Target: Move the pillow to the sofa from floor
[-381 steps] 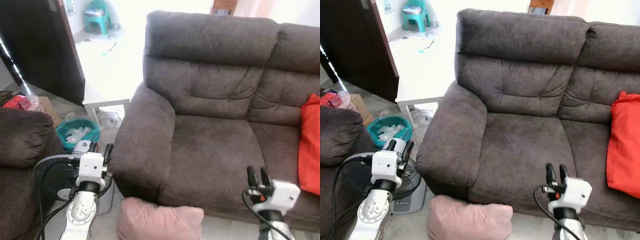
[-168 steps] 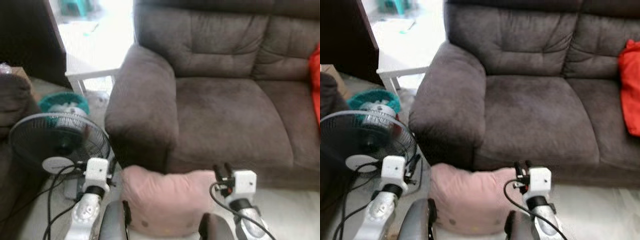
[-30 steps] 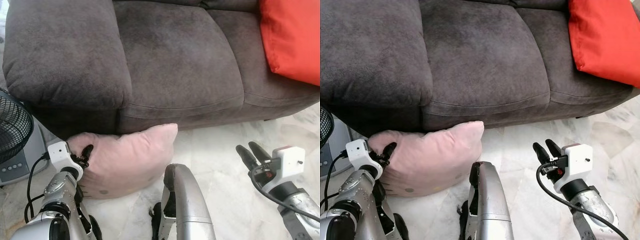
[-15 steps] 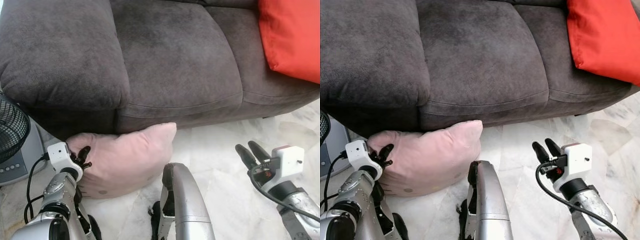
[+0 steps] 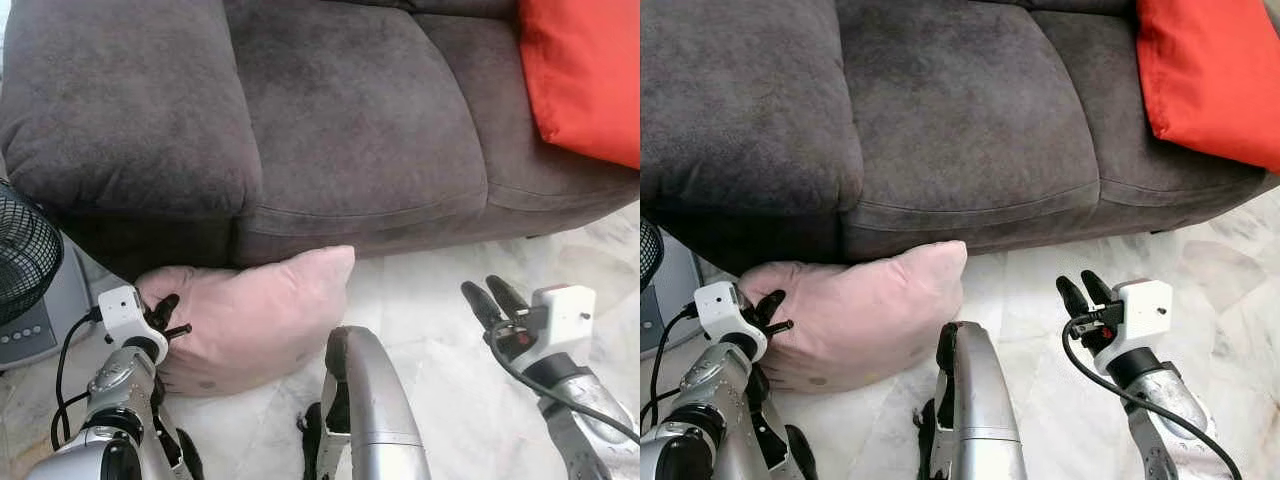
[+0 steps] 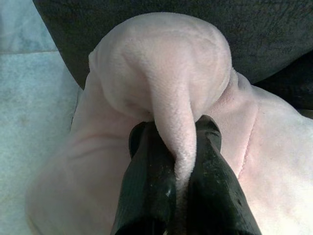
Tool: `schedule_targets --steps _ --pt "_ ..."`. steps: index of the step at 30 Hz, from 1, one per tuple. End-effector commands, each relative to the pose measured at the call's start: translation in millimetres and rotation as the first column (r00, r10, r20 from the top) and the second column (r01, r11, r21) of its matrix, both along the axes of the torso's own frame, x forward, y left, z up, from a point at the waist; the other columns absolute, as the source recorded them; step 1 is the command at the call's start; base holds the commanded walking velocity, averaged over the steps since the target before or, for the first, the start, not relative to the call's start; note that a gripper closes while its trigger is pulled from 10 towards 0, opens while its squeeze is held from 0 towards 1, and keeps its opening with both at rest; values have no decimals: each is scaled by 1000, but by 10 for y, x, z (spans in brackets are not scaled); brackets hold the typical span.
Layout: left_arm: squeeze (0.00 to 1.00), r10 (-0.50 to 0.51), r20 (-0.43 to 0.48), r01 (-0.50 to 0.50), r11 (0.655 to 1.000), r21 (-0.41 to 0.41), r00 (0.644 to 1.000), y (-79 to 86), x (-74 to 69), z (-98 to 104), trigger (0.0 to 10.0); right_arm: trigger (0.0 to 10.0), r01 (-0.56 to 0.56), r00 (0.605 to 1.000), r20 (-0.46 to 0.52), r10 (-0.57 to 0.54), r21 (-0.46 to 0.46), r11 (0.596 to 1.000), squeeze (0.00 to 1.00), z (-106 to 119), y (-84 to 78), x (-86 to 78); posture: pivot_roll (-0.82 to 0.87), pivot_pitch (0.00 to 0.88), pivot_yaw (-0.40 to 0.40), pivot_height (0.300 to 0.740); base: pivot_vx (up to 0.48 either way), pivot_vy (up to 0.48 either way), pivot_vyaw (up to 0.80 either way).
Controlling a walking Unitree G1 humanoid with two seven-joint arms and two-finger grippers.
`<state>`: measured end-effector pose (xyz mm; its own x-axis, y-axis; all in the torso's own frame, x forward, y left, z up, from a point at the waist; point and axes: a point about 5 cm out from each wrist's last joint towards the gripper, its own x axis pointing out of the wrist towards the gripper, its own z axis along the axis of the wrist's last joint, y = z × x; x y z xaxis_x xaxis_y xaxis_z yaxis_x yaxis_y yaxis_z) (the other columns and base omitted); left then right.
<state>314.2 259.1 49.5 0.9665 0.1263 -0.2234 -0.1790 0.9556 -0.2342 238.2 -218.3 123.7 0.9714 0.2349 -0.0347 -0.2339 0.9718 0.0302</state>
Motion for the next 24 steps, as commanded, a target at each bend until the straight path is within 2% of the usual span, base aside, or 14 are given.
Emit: schedule_targets --steps 1,6,10,11,12,13,24 --pt "0 -15 -45 15 1000 17 999 -62 -71 -118 0 10000 38 999 -32 -38 -5 999 0 -103 -64 -22 -137 275 -281 477 0 0 0" --pt "0 -12 -37 13 1000 21 999 -43 -50 -86 0 10000 43 999 -27 -43 6 999 0 -137 -32 1 -126 258 -265 477 0 0 0" --pt "0 -11 -36 13 998 59 999 -48 -21 -52 0 10000 52 998 -23 -52 13 999 0 -175 -23 27 -113 242 -250 477 0 0 0" --pt "0 2 -27 0 997 78 1000 -41 -5 -26 8784 10000 57 998 -20 -56 16 998 0 -192 -14 45 -107 233 -239 477 0 0 0" --pt "0 2 -27 0 997 78 1000 -41 -5 -26 8784 10000 57 998 -20 -56 16 998 0 -192 -14 45 -107 233 -239 477 0 0 0" --pt "0 9 -7 -8 996 83 1000 -53 15 3 10000 10000 66 998 -17 -66 22 998 0 -214 -8 63 -99 223 -224 477 0 0 0" --pt "0 25 64 -30 997 76 998 -154 63 72 10000 10000 106 994 -15 -105 69 992 0 -367 101 171 -43 170 -156 477 0 0 0"
